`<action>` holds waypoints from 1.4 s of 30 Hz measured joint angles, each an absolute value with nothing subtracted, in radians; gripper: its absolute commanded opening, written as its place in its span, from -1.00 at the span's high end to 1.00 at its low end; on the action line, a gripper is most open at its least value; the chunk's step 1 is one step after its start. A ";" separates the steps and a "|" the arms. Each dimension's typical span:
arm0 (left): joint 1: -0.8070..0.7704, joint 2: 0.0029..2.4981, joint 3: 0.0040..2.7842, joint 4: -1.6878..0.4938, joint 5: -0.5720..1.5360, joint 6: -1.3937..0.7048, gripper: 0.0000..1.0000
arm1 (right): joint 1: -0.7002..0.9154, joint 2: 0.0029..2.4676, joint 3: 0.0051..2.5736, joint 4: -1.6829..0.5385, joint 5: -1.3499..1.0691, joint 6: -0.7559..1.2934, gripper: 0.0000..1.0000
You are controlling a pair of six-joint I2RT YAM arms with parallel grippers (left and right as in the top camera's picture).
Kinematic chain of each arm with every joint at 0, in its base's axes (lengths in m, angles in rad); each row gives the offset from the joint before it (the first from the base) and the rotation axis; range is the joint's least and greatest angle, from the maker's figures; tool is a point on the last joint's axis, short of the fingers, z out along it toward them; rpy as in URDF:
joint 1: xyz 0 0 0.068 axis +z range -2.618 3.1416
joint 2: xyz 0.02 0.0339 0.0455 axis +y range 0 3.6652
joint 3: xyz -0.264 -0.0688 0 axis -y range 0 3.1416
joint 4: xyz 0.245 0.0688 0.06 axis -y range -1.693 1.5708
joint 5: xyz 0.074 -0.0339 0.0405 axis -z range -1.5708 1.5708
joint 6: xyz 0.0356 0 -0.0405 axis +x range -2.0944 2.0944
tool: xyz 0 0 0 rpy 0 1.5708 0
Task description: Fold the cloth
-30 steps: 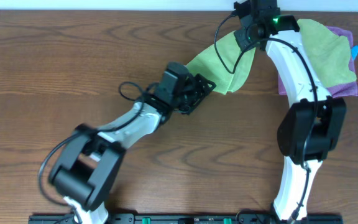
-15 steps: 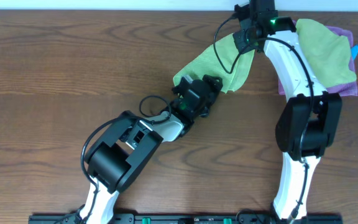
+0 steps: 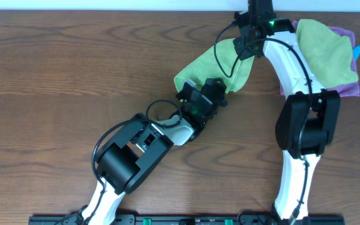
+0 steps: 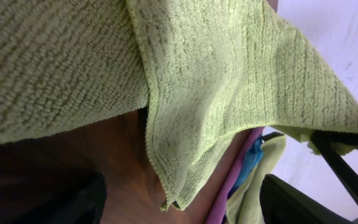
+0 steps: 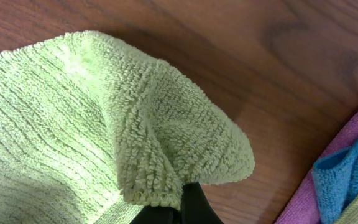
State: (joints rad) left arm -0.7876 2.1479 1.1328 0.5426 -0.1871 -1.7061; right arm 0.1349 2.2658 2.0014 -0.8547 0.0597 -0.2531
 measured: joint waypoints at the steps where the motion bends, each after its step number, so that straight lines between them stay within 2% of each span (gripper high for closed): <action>1: -0.789 2.152 1.136 0.543 -0.188 -1.712 0.03 | 0.135 2.267 2.001 -0.855 0.059 -0.253 0.97; 2: -0.789 2.158 1.140 0.535 -0.187 -1.713 0.08 | 0.135 2.267 2.001 -0.855 0.059 -0.253 0.97; 4: -0.790 2.177 1.142 0.537 -0.180 -1.708 -0.01 | 0.135 2.268 2.001 -0.858 0.060 -0.253 0.97; 7: -0.790 2.177 1.148 0.536 -0.176 -1.709 -0.02 | 0.135 2.267 2.001 -0.887 0.059 -0.236 0.97; 9: -0.790 2.177 1.148 0.539 -0.175 -1.709 -0.20 | 0.137 2.267 2.001 -0.948 0.055 -0.218 0.97; 10: -0.789 2.177 1.150 0.537 -0.175 -1.706 -0.22 | 0.138 2.267 2.001 -0.978 0.052 -0.208 0.97; 12: -0.786 2.177 1.155 0.542 -0.172 -1.709 -0.24 | 0.143 2.268 2.001 -1.020 0.052 -0.187 0.97; 15: -0.773 2.177 1.156 0.543 -0.161 -1.706 -0.15 | 0.155 2.268 2.001 -1.042 0.045 -0.164 0.97; 17: -0.749 2.177 1.156 0.545 -0.134 -1.699 -0.24 | 0.170 2.267 2.001 -1.044 0.036 -0.152 0.97; 18: -0.731 2.177 1.156 0.551 -0.110 -1.697 -0.18 | 0.177 2.268 2.001 -1.040 0.033 -0.148 0.97; 20: -0.690 2.178 1.156 0.562 -0.060 -1.679 -0.05 | 0.193 2.267 1.997 -1.008 0.028 -0.138 0.96; 24: -0.587 2.183 1.155 0.580 0.080 -1.601 -0.07 | 0.222 2.267 1.940 -0.897 0.020 -0.134 0.97; 26: -0.539 2.183 1.155 0.566 0.138 -1.568 -0.17 | 0.231 2.268 1.901 -0.862 0.018 -0.130 0.97; 29: -0.482 2.183 1.158 0.549 0.217 -1.518 -0.15 | 0.234 2.268 1.856 -0.823 0.015 -0.119 0.97; 36: -0.443 2.177 1.175 0.479 0.305 -1.436 -0.08 | 0.239 2.268 1.761 -0.760 -0.002 -0.093 0.97; 39: -0.426 2.175 1.176 0.472 0.327 -1.415 -0.17 | 0.261 2.268 1.710 -0.710 -0.007 -0.081 0.97; 42: -0.404 2.175 1.177 0.471 0.361 -1.408 -0.14 | 0.297 2.263 1.685 -0.663 0.009 -0.069 0.97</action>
